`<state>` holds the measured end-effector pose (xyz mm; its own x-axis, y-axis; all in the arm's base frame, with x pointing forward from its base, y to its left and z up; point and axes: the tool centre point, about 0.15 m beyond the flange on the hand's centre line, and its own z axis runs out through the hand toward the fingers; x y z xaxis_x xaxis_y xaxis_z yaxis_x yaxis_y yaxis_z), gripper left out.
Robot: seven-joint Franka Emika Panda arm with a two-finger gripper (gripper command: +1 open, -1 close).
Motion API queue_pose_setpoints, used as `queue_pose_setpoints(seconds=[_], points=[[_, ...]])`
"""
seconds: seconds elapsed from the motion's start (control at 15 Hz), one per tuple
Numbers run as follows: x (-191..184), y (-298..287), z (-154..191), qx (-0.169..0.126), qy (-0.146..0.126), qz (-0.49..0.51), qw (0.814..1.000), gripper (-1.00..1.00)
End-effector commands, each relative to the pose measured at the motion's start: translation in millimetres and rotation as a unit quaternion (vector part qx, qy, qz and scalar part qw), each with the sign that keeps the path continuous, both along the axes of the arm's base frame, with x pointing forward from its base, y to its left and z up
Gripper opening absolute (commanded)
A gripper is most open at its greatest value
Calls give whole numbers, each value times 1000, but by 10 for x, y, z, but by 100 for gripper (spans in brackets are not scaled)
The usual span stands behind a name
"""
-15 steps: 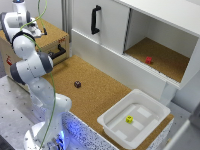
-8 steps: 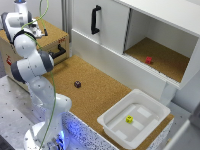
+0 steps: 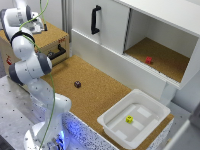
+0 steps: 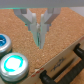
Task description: Turn on the green light lamp
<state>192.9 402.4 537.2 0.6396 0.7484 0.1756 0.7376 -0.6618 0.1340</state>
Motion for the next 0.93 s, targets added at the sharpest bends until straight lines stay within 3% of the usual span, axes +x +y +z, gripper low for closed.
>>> queue_pose_setpoints(seconds=[0.0,0.27,0.47,0.87], points=[[153,-177,-355,58,44,-52,996,100],[319,-382,-555,99,19,-119,988,100],[407,-601,-653,113,-5,-179,977,100],[623,-845,-1022,147,-31,-317,936,100]])
